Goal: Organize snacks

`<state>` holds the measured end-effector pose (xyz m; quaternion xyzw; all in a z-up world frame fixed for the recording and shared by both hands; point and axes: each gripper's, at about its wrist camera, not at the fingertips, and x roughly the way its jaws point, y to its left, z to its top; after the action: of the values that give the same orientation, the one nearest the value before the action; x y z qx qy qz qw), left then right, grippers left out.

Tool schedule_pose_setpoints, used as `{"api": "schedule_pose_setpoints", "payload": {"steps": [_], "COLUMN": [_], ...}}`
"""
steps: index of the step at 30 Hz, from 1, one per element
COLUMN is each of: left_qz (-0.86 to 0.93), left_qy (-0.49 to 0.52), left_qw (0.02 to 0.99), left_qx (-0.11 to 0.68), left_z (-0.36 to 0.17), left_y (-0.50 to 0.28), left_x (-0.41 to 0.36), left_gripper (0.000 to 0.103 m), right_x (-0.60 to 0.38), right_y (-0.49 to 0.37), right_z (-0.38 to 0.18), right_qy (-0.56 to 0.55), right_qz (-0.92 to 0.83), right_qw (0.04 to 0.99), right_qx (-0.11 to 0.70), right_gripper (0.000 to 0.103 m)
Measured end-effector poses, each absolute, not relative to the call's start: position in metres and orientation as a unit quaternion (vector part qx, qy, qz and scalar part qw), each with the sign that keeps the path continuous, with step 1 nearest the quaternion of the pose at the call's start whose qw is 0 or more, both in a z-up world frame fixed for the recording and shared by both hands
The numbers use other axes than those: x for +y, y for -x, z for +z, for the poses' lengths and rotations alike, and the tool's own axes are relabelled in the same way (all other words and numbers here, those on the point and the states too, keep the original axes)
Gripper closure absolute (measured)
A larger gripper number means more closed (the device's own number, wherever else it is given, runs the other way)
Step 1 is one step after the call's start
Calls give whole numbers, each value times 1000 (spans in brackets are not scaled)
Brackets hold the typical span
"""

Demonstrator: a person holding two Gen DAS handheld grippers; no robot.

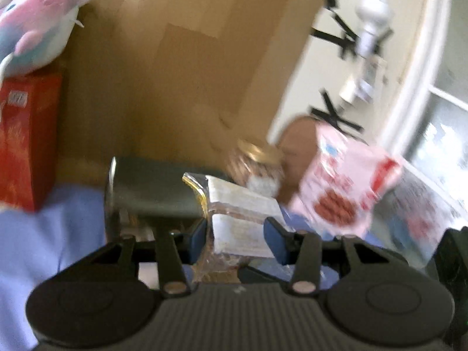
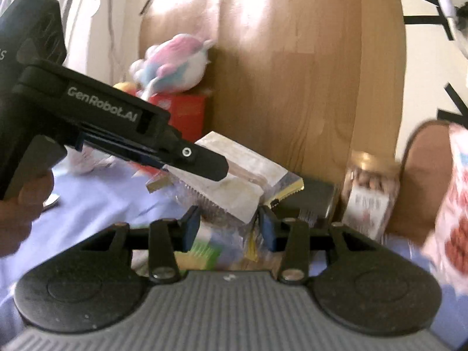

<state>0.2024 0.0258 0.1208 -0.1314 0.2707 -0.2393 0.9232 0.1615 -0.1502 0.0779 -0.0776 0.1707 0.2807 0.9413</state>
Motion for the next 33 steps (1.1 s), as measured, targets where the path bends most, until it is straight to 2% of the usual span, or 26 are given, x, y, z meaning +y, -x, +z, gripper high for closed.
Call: {"api": "schedule_pose_setpoints", "payload": {"steps": [5, 10, 11, 16, 19, 24, 29, 33], "left_qz": [-211, -183, -184, -209, -218, -204, -177, -183], "left_qy": [139, 134, 141, 169, 184, 200, 178, 186], "left_qw": [925, 916, 917, 915, 911, 894, 899, 894], "left_qx": [283, 330, 326, 301, 296, 346, 359, 365], "left_z": [102, 66, 62, 71, 69, 42, 30, 29], "left_y": [-283, -318, -314, -272, -235, -205, -177, -157], "left_x": [28, 23, 25, 44, 51, 46, 36, 41], "left_gripper": [60, 57, 54, 54, 54, 54, 54, 54], "right_x": [-135, -132, -135, -171, -187, -192, -192, -183], "right_y": [-231, -269, -266, -239, -227, -241, -212, -164], "right_z": [70, 50, 49, 54, 45, 14, 12, 13], "right_qy": [94, 95, 87, 11, -28, -69, -69, -14], "right_qz": [265, 251, 248, 257, 269, 236, 239, 241], "right_qw": [943, 941, 943, 942, 929, 905, 898, 906], "right_qx": [176, 207, 206, 215, 254, 349, 363, 347], "right_gripper": [56, 54, 54, 53, 54, 54, 53, 52]}}
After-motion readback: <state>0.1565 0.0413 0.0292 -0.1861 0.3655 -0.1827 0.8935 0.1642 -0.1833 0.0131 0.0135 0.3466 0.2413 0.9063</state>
